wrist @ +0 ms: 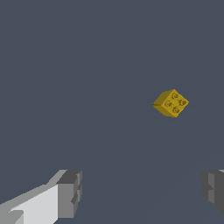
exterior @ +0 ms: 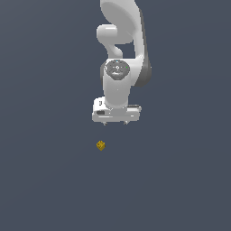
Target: Pick up the object and move it to a goal position.
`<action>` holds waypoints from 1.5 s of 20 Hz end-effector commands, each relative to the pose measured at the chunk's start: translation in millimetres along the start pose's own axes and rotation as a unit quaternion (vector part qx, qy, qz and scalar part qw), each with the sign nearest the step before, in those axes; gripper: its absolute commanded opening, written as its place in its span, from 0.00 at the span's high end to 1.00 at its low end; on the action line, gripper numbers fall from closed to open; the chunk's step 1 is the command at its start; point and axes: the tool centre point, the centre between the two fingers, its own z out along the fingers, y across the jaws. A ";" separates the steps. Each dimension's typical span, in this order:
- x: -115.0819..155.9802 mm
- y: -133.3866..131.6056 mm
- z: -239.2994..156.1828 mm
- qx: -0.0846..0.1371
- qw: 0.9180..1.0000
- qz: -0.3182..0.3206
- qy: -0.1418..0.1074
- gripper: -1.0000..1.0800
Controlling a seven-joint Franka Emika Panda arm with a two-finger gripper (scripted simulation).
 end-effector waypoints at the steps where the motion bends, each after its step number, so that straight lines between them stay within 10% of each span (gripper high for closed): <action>1: 0.0 0.0 0.0 0.000 1.000 0.000 0.000 0.04; 15: -1.5 -16.0 -10.4 0.012 1.000 0.012 0.002 0.04; 30: 26.8 24.7 25.0 0.018 0.988 0.153 0.010 0.04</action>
